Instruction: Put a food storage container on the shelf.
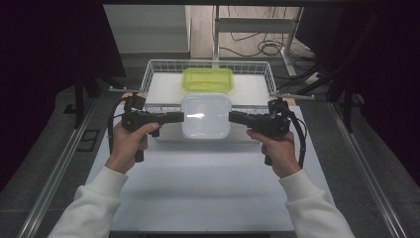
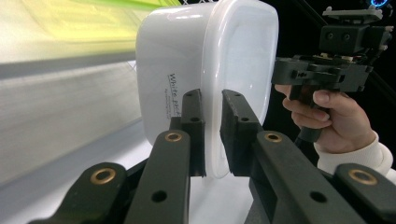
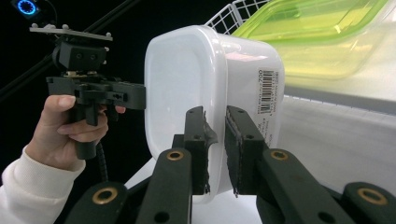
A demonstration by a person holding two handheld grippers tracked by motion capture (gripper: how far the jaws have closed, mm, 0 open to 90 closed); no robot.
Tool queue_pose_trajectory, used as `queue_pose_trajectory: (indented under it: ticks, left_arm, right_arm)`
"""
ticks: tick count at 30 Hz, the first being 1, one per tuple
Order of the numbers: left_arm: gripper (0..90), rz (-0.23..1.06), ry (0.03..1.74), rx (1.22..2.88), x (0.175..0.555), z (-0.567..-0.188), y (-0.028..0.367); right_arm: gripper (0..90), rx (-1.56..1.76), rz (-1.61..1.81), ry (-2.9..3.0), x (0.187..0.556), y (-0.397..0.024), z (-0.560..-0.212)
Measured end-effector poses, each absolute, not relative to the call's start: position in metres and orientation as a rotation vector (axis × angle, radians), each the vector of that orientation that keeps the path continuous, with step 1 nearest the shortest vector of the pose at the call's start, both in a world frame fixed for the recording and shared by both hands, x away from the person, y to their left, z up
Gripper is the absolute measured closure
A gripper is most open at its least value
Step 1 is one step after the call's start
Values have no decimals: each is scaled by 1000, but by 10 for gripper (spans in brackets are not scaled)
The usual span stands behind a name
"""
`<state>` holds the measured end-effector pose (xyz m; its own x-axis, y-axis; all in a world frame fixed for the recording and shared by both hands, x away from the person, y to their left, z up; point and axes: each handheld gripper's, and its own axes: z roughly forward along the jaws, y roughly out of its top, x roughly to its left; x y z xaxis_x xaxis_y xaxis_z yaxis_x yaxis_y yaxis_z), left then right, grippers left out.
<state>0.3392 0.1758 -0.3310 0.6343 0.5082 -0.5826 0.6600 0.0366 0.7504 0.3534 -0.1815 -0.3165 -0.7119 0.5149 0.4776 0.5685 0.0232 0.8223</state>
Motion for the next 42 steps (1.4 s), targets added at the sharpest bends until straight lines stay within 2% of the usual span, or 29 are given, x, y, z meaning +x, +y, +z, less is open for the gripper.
queue_pose_trajectory:
  ticks: [26,42]
  left_arm:
    - [804,-153,977,1607,376,-302,176]
    - [805,-134,974,1596,392,-278,179]
  right_arm:
    - [785,-1222,-1822,-2189,388,-182,-295]
    - [785,-1219,-1824,-2199,407,-178,-267]
